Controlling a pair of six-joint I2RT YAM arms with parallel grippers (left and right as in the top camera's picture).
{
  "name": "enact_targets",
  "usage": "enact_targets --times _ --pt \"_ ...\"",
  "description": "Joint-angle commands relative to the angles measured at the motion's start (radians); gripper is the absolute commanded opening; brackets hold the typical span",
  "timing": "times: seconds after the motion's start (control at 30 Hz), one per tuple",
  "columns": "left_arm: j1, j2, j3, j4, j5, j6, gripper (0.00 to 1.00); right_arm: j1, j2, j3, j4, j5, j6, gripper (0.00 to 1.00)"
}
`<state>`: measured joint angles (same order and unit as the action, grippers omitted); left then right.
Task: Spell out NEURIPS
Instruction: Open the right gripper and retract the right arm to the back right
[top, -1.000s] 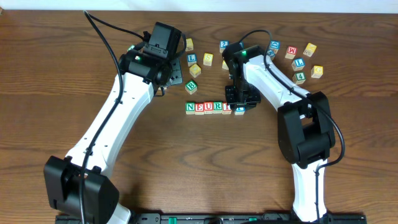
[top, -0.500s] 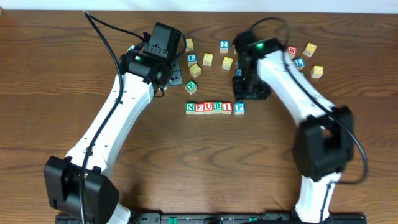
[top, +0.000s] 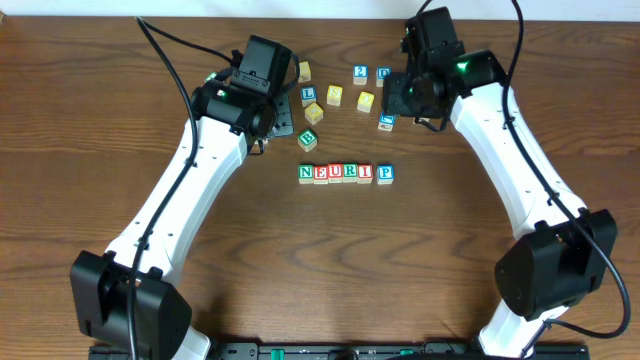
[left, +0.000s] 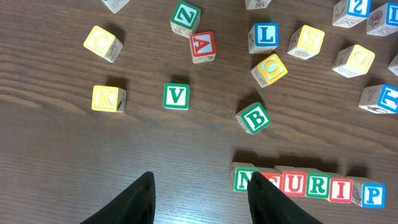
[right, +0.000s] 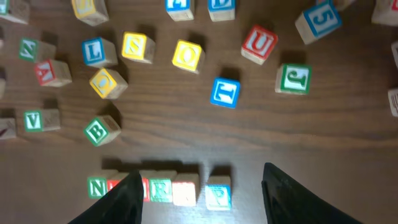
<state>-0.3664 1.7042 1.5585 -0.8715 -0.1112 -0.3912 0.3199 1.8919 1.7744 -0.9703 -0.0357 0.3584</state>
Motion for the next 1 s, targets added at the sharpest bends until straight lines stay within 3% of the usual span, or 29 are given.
enact_targets --times 0.0,0.97 --pt "0.003 0.010 -0.004 0.002 -0.010 0.041 0.48 -0.002 0.006 0.011 0.014 -0.008 0.019 0.57" --pt "0.003 0.010 -0.004 0.021 -0.010 0.058 0.48 -0.211 0.006 0.011 -0.084 0.008 0.022 0.62"
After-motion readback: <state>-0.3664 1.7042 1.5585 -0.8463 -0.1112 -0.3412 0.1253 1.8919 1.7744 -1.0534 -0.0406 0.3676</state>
